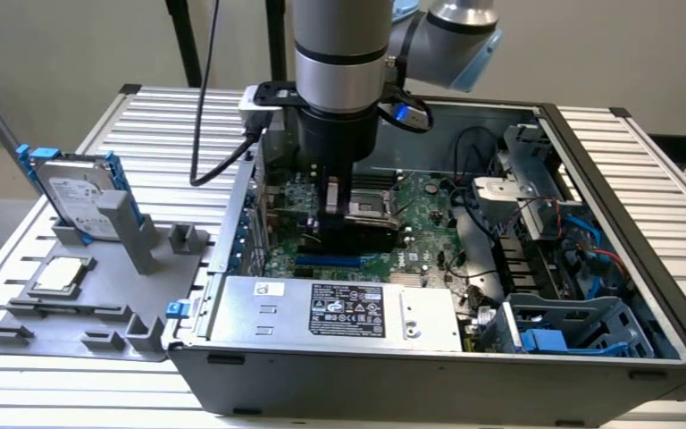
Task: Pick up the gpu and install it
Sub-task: 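Insert the gpu into the slot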
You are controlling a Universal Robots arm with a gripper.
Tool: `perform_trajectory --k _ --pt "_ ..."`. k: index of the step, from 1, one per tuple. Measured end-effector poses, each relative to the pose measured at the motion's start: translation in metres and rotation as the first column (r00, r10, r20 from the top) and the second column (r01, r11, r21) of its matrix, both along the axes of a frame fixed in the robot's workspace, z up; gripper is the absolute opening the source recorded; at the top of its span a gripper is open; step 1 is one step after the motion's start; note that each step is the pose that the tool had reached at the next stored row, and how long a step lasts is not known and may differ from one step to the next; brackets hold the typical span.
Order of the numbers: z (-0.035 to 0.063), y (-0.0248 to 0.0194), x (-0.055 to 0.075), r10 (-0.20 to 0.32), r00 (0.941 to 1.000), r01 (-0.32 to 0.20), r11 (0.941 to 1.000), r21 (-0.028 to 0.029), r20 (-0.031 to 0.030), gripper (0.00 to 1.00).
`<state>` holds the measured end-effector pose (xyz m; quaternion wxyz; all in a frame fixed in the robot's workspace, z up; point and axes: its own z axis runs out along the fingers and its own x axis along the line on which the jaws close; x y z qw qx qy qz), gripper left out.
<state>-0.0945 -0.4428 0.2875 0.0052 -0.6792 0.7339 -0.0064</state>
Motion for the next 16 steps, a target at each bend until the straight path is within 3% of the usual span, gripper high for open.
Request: perform_trajectory --k 5,16 --pt "-0.0075 0.0000 -0.0008 0.001 1.0000 -0.001 1.0000 0.0000 0.0001 0.27" --pt "-0.0086 0.0009 -0.0030 0.008 1.0000 -0.008 1.0000 -0.0002 0.0000 0.27"
